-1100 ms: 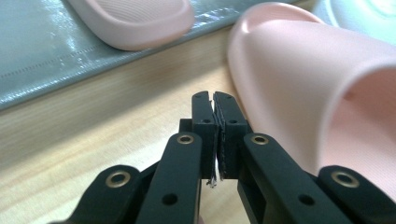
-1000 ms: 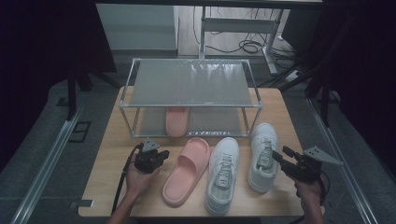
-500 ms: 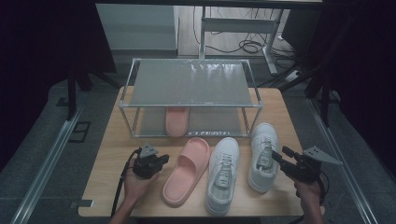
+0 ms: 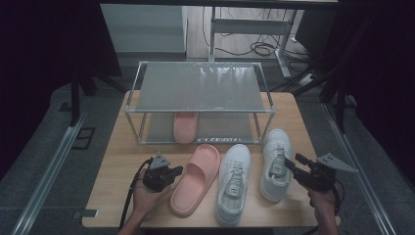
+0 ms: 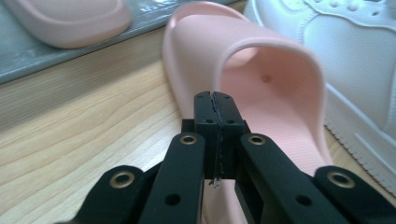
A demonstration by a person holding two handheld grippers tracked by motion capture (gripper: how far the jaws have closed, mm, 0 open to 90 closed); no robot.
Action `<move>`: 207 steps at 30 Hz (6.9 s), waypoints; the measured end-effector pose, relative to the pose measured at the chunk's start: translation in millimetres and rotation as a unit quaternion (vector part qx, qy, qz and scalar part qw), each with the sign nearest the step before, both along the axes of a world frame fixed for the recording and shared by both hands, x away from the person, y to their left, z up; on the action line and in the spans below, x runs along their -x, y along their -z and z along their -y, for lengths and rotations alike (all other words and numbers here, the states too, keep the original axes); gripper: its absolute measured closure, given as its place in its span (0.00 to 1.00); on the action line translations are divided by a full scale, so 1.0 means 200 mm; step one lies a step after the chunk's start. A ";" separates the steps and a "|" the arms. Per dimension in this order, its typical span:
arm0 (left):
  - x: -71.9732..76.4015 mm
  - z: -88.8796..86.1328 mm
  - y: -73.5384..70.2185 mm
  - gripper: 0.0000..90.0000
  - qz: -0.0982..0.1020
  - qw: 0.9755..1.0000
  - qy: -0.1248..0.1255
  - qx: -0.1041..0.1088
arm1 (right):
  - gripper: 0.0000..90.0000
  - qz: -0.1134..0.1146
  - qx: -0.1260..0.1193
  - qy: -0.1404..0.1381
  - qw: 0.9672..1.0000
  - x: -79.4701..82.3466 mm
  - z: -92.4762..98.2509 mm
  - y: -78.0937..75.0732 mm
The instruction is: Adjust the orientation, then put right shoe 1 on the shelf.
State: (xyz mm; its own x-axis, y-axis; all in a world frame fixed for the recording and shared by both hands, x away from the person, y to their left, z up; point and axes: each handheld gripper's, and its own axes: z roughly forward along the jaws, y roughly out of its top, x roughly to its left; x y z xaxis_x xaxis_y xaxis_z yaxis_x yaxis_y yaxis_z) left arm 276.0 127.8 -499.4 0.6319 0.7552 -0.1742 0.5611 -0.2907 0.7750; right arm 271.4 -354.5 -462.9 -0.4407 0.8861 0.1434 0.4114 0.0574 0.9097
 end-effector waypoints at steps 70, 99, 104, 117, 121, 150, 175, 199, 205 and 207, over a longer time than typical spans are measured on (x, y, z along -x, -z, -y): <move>0.02 -0.01 -0.02 0.76 -0.031 0.999 0.026 0.028 | 0.51 -0.002 0.000 -0.001 1.000 0.00 0.00 0.00; 0.00 0.17 0.02 0.70 -0.047 0.998 0.046 0.006 | 0.51 -0.001 0.001 -0.003 1.000 0.00 -0.01 0.00; -0.01 0.20 0.02 0.78 -0.044 0.998 0.048 -0.003 | 0.51 0.000 0.000 -0.002 1.000 0.00 0.00 0.00; -0.01 0.21 0.02 0.92 -0.034 0.999 0.030 -0.019 | 0.51 0.001 -0.001 -0.002 1.000 0.00 0.00 -0.01; -0.01 0.20 -0.01 0.93 -0.023 0.999 0.019 -0.016 | 0.51 0.002 -0.001 0.000 1.000 0.00 0.00 -0.01; -0.34 0.47 -0.13 0.92 0.015 0.999 -0.025 0.012 | 0.51 0.003 -0.002 -0.001 1.000 0.00 0.00 -0.01; -0.63 0.70 -0.09 0.92 0.032 0.997 -0.062 -0.014 | 0.51 0.005 -0.009 -0.011 1.000 0.01 -0.01 -0.01; -0.80 0.80 0.02 0.87 0.040 0.990 -0.118 -0.061 | 0.51 0.005 -0.010 -0.010 1.000 0.01 0.00 -0.01; -0.80 0.81 0.01 0.81 0.042 0.989 -0.120 -0.069 | 0.51 0.005 -0.008 -0.010 1.000 0.01 -0.01 -0.01; -0.79 0.81 0.00 0.79 0.043 0.990 -0.116 -0.069 | 0.51 0.005 -0.007 -0.010 1.000 0.01 -0.01 -0.01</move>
